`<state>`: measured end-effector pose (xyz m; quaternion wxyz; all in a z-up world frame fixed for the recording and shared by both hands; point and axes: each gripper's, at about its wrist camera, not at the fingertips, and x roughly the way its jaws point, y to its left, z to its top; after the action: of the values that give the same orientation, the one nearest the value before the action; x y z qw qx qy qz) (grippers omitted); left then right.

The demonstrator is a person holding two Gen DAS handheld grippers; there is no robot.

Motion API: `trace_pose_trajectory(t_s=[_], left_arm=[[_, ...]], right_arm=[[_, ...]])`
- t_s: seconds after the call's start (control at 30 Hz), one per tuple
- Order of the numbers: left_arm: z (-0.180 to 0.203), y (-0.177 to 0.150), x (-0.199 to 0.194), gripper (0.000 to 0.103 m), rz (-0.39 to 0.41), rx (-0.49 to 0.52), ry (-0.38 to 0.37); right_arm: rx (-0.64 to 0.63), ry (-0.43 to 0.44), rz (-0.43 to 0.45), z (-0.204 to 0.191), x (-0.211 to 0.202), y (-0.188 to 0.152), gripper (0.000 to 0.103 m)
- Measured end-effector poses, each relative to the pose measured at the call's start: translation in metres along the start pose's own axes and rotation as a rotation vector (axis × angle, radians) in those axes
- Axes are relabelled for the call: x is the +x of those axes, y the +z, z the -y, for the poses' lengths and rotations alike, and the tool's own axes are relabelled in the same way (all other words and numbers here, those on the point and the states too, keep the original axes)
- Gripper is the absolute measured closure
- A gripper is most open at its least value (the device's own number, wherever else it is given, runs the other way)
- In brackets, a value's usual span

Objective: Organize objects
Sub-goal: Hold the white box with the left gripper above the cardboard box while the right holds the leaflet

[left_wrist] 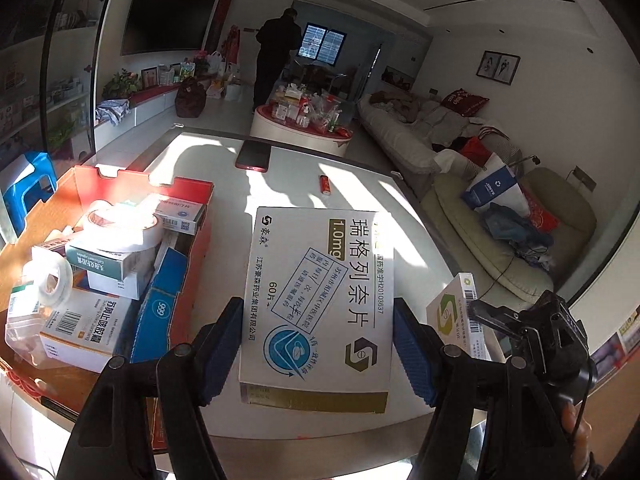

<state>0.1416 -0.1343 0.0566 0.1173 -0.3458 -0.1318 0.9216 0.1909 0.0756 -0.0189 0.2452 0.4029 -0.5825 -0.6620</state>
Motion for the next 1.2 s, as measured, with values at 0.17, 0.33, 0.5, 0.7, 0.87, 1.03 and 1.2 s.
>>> trace_pose_trajectory(t_s=[0.17, 0.33, 0.5, 0.7, 0.87, 1.03, 1.2], left_arm=[[0.005, -0.002, 0.002, 0.027, -0.031, -0.021, -0.068], [-0.005, -0.002, -0.006, 0.027, -0.028, -0.075, -0.129], [-0.012, 0.000, -0.010, 0.027, -0.024, -0.100, -0.119], [-0.013, -0.002, -0.008, 0.027, -0.033, -0.101, -0.112], [-0.009, -0.003, -0.007, 0.027, -0.036, -0.086, -0.114], [-0.007, -0.002, -0.009, 0.027, -0.028, -0.075, -0.111], [-0.004, 0.001, -0.010, 0.027, -0.028, -0.063, -0.108]], right_arm=[[0.071, 0.005, 0.019, 0.024, -0.013, 0.000, 0.024], [0.086, 0.024, -0.003, 0.028, -0.004, 0.001, 0.024], [0.072, 0.036, -0.042, 0.023, 0.012, 0.000, 0.024], [0.063, 0.029, -0.076, 0.023, 0.023, 0.000, 0.024], [0.067, 0.023, -0.084, 0.022, 0.025, -0.001, 0.024], [0.067, 0.023, -0.083, 0.021, 0.026, -0.001, 0.024], [0.067, 0.026, -0.083, 0.022, 0.026, -0.002, 0.024]])
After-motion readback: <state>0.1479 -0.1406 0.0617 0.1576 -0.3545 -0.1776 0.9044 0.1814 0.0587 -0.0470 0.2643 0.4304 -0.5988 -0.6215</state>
